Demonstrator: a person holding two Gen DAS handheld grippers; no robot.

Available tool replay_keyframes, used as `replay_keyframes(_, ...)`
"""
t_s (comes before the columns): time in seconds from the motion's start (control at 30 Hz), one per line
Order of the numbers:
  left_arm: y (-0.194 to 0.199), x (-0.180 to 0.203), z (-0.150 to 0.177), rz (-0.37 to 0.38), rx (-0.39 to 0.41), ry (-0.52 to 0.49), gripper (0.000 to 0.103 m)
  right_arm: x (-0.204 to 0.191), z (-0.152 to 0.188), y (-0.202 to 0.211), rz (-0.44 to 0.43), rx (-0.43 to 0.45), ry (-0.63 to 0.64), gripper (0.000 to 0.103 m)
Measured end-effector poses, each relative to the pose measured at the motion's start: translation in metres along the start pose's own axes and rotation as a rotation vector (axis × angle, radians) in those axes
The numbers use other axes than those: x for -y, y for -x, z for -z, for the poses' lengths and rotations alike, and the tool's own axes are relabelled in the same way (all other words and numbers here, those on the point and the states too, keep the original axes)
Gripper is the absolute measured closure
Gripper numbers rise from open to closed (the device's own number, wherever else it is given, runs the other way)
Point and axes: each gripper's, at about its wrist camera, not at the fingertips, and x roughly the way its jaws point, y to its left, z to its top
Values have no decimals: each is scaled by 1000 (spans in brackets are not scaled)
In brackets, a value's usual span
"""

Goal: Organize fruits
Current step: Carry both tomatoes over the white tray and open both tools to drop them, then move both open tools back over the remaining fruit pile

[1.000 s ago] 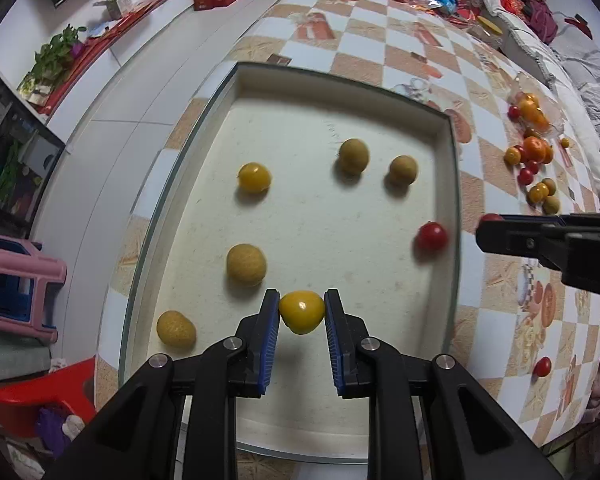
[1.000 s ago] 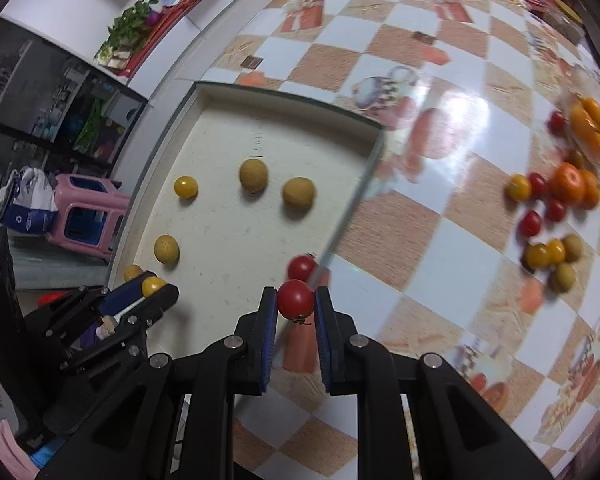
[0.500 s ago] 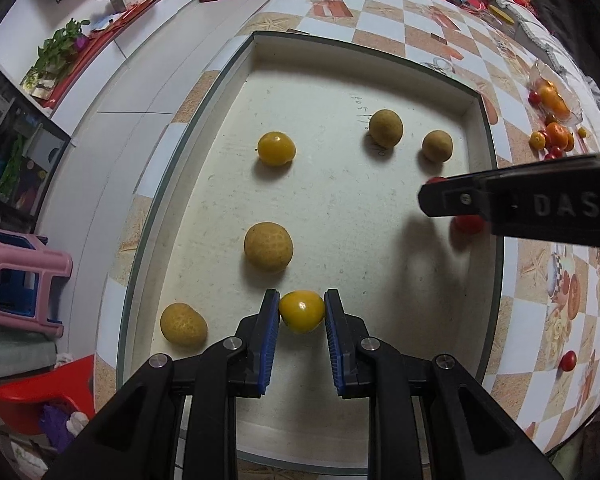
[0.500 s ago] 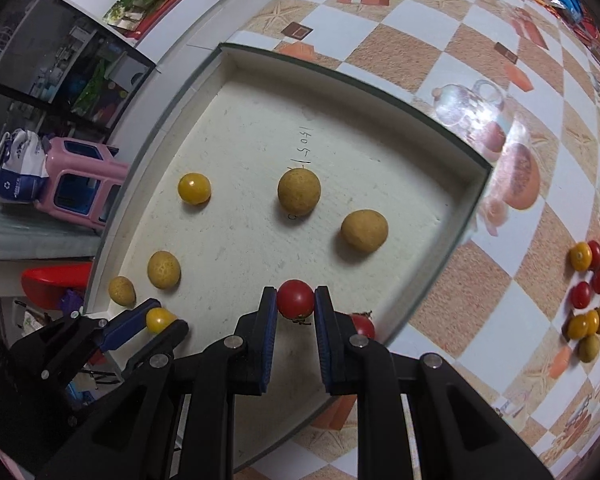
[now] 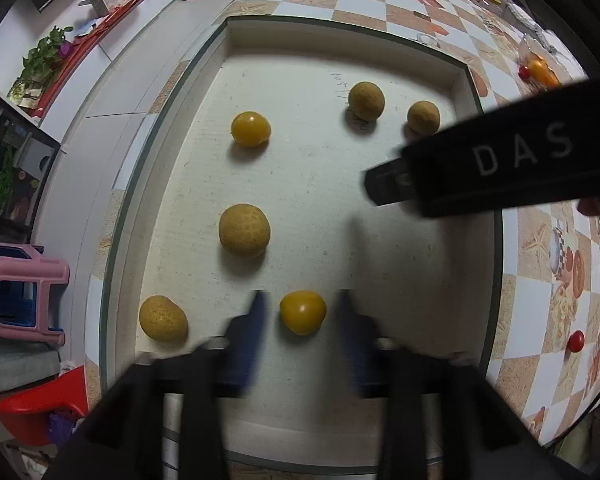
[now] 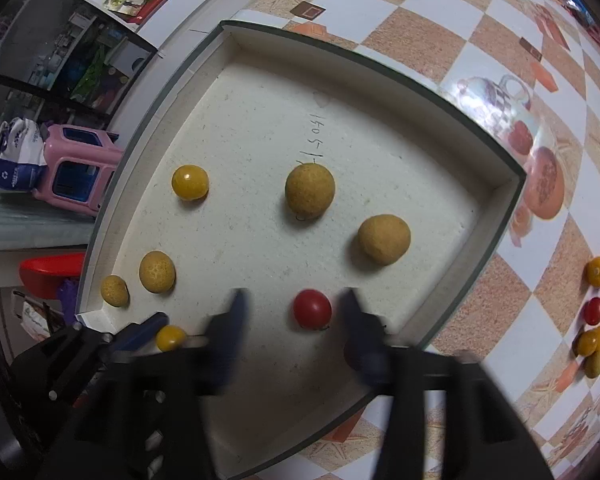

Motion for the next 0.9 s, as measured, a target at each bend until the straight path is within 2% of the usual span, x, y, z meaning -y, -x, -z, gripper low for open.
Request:
replay_keyframes(0.03,3,0,1,-13,22,-2,26,-2,-1,1,12,11,4,21)
replay_keyframes(0.07,7,1,2,-22,45,-9,25,-3,-2,2,5,18,4,21)
replay_keyframes(0.33,5,2,4,-32,12,-30,25,10,-4,17,-63,46,-35,19)
replay_keyframes(0.43,9,4,5,-41,15,-47,25,18,-1,33,-92,86,-57,14)
replay_keyframes(0.5,14,8,2,-41,23,-61,25,24,2,49,-103,123,-66,6)
replay_keyframes(0.57,19,12,0,-38,34,-73,25,33,7,65,-108,162,-77,3)
replay_keyframes(0.73,37,33,-10,-17,73,-126,25,76,33,103,-88,235,-177,3)
replay_keyframes(0.9,50,62,-19,12,99,-184,25,139,75,128,-30,266,-330,3)
